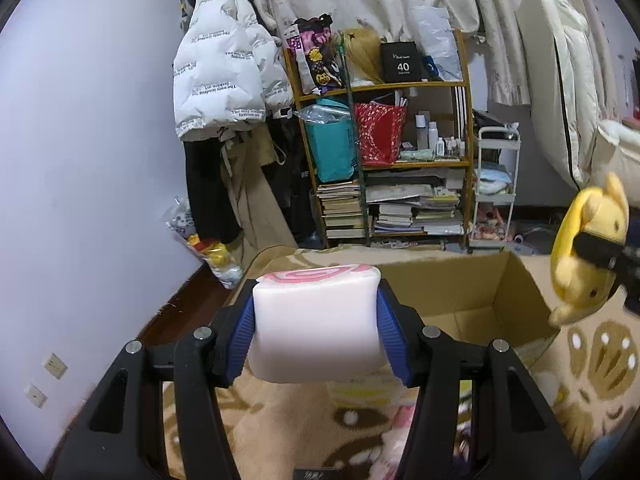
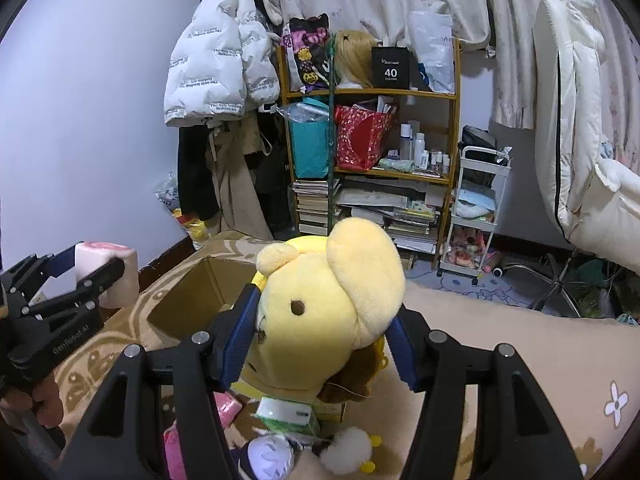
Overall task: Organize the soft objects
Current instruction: 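Drop the block into the box with left tool while right tool drops the dog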
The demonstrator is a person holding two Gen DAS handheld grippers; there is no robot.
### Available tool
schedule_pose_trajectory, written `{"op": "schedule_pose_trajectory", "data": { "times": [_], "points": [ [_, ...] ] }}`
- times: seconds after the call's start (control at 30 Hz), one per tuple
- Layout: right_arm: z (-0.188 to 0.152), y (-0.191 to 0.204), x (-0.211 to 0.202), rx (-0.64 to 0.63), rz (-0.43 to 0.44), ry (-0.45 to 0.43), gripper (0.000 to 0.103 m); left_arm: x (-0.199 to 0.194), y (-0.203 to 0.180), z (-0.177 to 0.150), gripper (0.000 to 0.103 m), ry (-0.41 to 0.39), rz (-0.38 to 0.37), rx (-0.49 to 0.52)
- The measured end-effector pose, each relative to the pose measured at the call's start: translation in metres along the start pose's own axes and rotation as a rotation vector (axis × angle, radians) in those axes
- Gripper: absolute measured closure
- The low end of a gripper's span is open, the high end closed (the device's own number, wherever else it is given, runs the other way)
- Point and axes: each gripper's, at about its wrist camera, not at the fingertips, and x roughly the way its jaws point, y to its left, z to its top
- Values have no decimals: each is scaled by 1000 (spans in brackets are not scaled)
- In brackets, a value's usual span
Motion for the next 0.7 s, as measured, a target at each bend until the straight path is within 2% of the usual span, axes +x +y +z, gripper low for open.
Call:
{"op": "schedule_pose_trajectory", "data": {
  "times": [0.2, 0.43, 0.6, 0.7],
  "points": [
    [-2, 1, 27, 7, 10, 24, 39, 30, -3, 4, 48, 30, -46, -45],
    [-12, -1, 52, 15, 26, 83, 36, 60, -31, -3, 46, 114, -125, 5],
    [-21, 0, 68, -9, 39, 154, 36, 73, -41, -13, 44, 166, -147, 21],
    [-23, -1, 71, -3, 38, 158, 35, 74, -42, -16, 39, 171, -124, 28]
  ]
}}
